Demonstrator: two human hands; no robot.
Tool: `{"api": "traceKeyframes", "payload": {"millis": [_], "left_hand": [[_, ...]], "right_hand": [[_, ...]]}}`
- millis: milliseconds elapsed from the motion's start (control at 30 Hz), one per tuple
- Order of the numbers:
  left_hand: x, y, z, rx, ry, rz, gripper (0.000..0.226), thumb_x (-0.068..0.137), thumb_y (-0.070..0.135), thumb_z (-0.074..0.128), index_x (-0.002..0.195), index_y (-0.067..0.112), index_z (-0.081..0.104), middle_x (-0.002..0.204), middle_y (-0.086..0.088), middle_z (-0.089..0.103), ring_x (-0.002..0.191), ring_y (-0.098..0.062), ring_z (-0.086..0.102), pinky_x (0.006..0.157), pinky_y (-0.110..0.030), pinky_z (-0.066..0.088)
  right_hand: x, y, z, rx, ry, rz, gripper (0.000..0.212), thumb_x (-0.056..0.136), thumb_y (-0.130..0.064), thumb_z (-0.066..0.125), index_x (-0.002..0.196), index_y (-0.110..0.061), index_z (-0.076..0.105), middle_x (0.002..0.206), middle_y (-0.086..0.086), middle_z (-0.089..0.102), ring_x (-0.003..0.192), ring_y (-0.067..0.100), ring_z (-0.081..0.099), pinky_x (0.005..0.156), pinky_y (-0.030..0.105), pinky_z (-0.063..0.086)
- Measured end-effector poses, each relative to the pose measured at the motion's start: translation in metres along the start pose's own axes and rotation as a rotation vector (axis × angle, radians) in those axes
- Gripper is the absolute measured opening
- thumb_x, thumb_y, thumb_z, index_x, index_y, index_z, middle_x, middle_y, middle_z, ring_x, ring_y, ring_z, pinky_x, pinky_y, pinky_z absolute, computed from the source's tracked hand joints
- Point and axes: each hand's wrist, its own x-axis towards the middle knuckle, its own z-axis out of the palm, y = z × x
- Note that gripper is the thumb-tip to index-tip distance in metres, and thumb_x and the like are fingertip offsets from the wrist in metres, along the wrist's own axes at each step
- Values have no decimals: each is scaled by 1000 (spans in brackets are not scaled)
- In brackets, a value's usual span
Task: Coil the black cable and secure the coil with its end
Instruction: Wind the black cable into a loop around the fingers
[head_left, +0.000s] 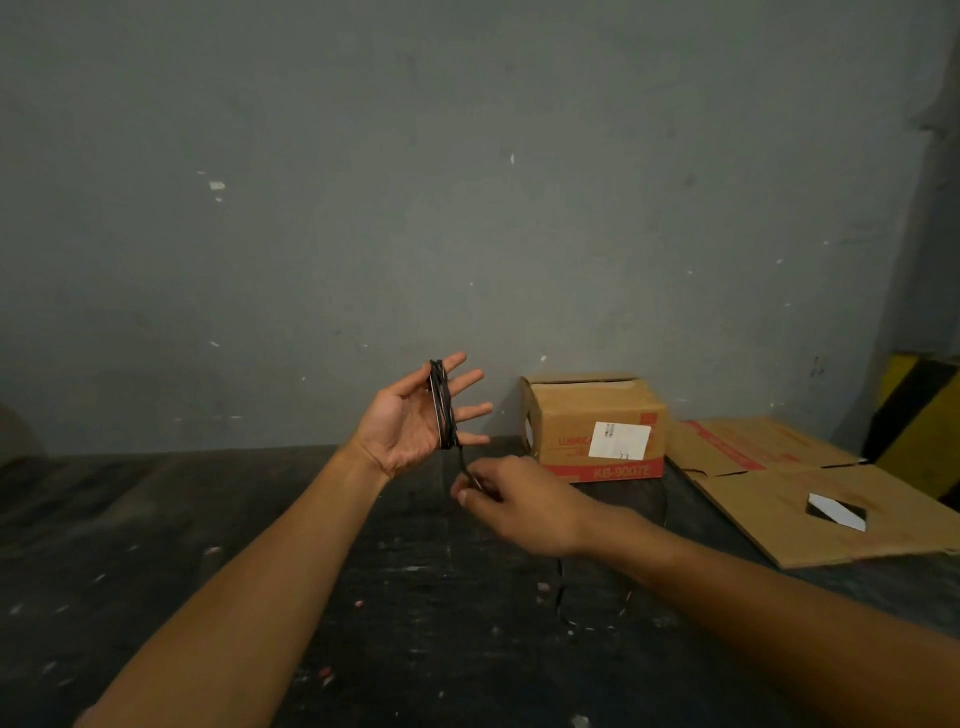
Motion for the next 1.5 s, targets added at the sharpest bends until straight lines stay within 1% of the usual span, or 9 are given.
{"api": "traceKeyframes", "payload": {"millis": [200,300,433,667,833,933,1167,1333,1500], "left_hand": [[2,-12,2,179,-7,-149,50,91,36,41,138,21,47,144,-7,50,105,-32,64,84,-57,50],[-2,-19,3,266,-36,-277,54,89,38,46,140,19,48,137,-8,56,116,-35,56,97,-65,36],[-7,-18,18,291,-230,-381,47,93,38,49,137,22,53,145,-8,50,131,-41,43,99,-64,38],[-21,-8,38,233,-504,-466,51,93,35,51,142,21,47,150,-11,43,136,-46,35,101,-67,32],[-27,-2,55,160,-631,-385,55,94,34,50,146,20,39,150,-11,42,137,-47,27,102,-67,26],[-26,4,62,136,-675,-313,55,96,34,48,148,20,36,154,-10,36,137,-49,25,103,-68,25],[-12,21,65,157,-472,-133,52,98,38,30,147,21,37,152,-9,39,133,-49,37,101,-68,30],[-5,29,57,147,-327,-78,49,98,39,33,144,23,40,149,-9,44,128,-48,45,98,-68,39],[2,26,46,152,-193,-39,47,98,39,35,142,25,43,150,-7,43,125,-47,50,95,-67,42]], "right_hand": [[12,-14,-52,-408,-12,19,14,94,-28,56,89,-19,66,70,-7,59,66,15,55,56,27,37],[21,-16,-83,-570,55,26,15,88,-35,63,97,-25,68,84,-3,64,79,18,57,66,31,41],[34,-11,-114,-598,138,26,17,82,-41,69,90,-27,63,71,-13,51,78,16,55,61,30,35],[38,20,-133,-211,193,-15,8,84,-27,71,88,-21,68,77,-12,62,72,5,54,64,27,40],[31,46,-112,204,271,-35,8,92,-16,61,90,-15,69,78,-9,66,67,-8,59,61,7,43],[26,69,-88,317,355,35,17,98,-13,51,99,-8,67,73,-10,64,66,4,56,58,18,44],[6,71,-5,422,277,149,28,101,-26,41,99,-48,58,75,-6,58,55,-1,55,49,18,47],[1,49,30,410,201,86,25,103,-19,37,121,-20,54,71,-6,49,56,-4,48,51,15,41],[1,25,34,432,130,56,30,104,-15,34,131,-10,47,68,-2,46,55,3,43,49,16,38]]}}
